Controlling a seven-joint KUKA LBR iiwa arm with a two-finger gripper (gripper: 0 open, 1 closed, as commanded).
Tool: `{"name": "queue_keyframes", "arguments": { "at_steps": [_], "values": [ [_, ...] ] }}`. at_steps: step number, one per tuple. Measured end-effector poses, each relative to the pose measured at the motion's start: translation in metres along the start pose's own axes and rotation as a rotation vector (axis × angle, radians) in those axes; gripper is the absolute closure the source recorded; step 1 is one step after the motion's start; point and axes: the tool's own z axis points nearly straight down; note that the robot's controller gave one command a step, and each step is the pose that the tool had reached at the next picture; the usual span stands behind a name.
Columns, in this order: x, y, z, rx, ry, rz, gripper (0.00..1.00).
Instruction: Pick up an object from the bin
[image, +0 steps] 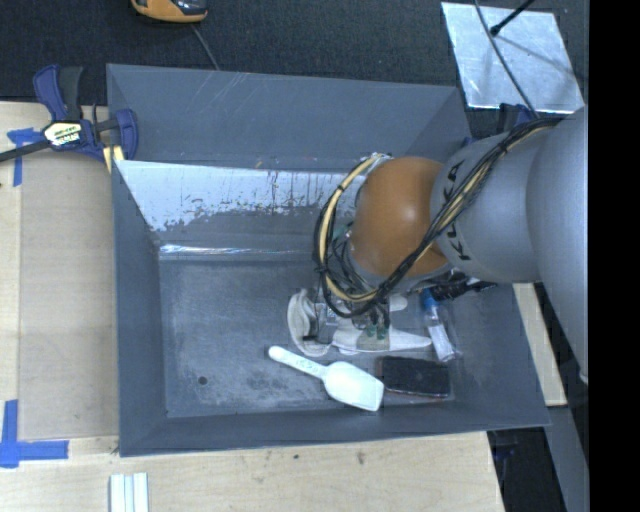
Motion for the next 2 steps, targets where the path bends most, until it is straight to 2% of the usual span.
{"name": "queue_keyframes", "arguments": {
  "at_steps": [1,2],
  "values": [
    [0.0,0.0,0.0,0.0,0.0,-0.001,1.0],
    [-0.005,-0.021,-0.191,0.002,0.004,-0.01,1.0]
  ]
}}
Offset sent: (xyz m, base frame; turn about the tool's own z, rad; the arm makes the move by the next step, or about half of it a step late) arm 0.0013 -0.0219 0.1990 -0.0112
